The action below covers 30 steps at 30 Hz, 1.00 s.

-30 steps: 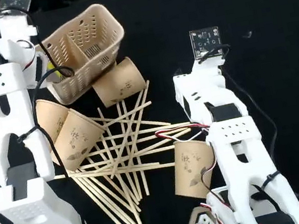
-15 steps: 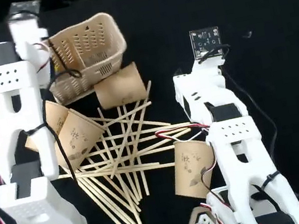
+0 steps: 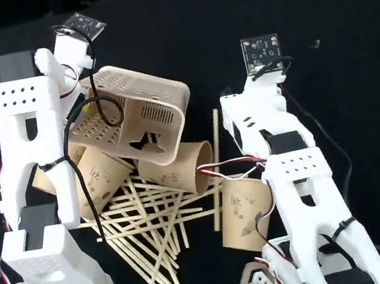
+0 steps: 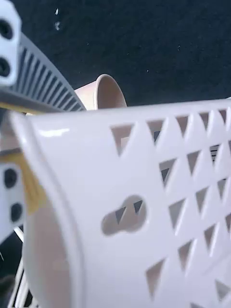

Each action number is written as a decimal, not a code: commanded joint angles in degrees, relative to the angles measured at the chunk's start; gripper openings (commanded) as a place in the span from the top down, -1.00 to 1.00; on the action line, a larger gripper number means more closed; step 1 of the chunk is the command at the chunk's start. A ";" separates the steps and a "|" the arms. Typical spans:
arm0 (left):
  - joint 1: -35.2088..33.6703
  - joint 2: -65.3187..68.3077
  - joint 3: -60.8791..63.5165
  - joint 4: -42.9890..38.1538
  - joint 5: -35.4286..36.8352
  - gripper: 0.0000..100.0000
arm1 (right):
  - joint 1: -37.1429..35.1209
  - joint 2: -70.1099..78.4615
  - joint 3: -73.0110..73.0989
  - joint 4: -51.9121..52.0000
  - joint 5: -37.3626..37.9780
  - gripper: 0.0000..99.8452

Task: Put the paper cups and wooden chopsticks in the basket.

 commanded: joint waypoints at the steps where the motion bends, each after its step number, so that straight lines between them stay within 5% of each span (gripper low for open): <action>1: -1.54 0.53 -0.66 -1.58 5.98 0.93 | -0.62 0.13 -0.57 -1.32 -0.09 0.72; 7: -1.54 0.26 -5.76 -0.88 22.95 0.93 | -0.53 0.13 -0.57 -1.32 -0.09 0.72; 12: -1.45 0.09 -5.49 0.88 27.96 0.93 | -0.53 0.13 -0.57 -1.32 -0.09 0.72; 24: -1.45 -5.98 -0.48 0.88 28.22 0.91 | -0.62 0.13 -0.57 -1.41 -0.09 0.72; 30: -1.89 -5.01 -1.27 -2.11 26.99 0.58 | -0.62 0.13 -0.57 -1.32 -0.09 0.72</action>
